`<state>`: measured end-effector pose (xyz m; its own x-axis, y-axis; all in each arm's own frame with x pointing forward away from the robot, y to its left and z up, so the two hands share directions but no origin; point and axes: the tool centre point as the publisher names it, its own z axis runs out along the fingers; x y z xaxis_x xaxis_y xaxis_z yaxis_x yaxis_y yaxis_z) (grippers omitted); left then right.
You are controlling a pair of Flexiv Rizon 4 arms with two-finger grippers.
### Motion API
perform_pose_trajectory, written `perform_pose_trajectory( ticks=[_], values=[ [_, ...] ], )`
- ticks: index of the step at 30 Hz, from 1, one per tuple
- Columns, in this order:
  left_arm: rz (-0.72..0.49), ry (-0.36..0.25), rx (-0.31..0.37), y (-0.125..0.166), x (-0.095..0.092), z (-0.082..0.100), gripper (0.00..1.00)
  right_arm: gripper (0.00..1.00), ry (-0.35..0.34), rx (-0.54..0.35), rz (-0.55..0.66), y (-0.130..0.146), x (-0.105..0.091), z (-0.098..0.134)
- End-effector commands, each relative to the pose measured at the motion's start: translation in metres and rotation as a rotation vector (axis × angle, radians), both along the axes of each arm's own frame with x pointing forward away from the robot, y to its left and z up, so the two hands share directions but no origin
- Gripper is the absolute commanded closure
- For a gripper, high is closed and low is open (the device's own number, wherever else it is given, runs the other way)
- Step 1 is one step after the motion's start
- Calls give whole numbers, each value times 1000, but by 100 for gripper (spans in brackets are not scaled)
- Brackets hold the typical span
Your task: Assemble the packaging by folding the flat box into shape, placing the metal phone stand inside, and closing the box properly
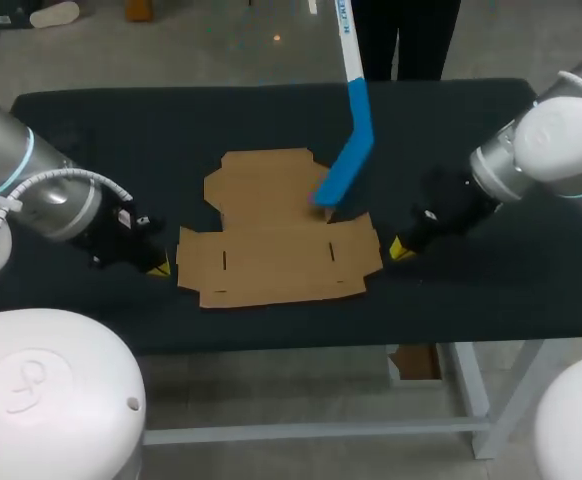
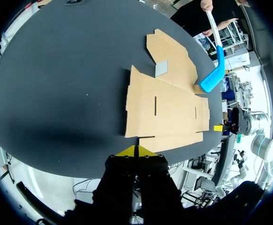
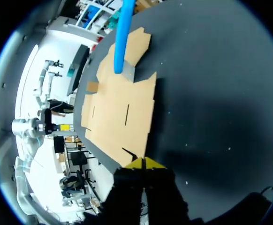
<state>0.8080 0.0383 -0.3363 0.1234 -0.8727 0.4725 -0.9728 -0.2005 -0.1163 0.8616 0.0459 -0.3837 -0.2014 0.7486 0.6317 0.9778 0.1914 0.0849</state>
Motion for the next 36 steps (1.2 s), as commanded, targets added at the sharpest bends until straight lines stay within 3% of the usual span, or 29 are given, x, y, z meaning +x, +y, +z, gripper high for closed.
perform_pose_trajectory(
  ticks=[1,19,36],
  values=[
    [-2,-1,-2,-1,-3,-5,100,100,8,14,11,5,3,-9],
    [-15,30,-32,-5,-9,-31,100,100,22,26,12,19,1,-29],
    [-56,-11,-31,-6,-16,-34,100,100,-5,24,-19,16,-8,-20]
  ],
)
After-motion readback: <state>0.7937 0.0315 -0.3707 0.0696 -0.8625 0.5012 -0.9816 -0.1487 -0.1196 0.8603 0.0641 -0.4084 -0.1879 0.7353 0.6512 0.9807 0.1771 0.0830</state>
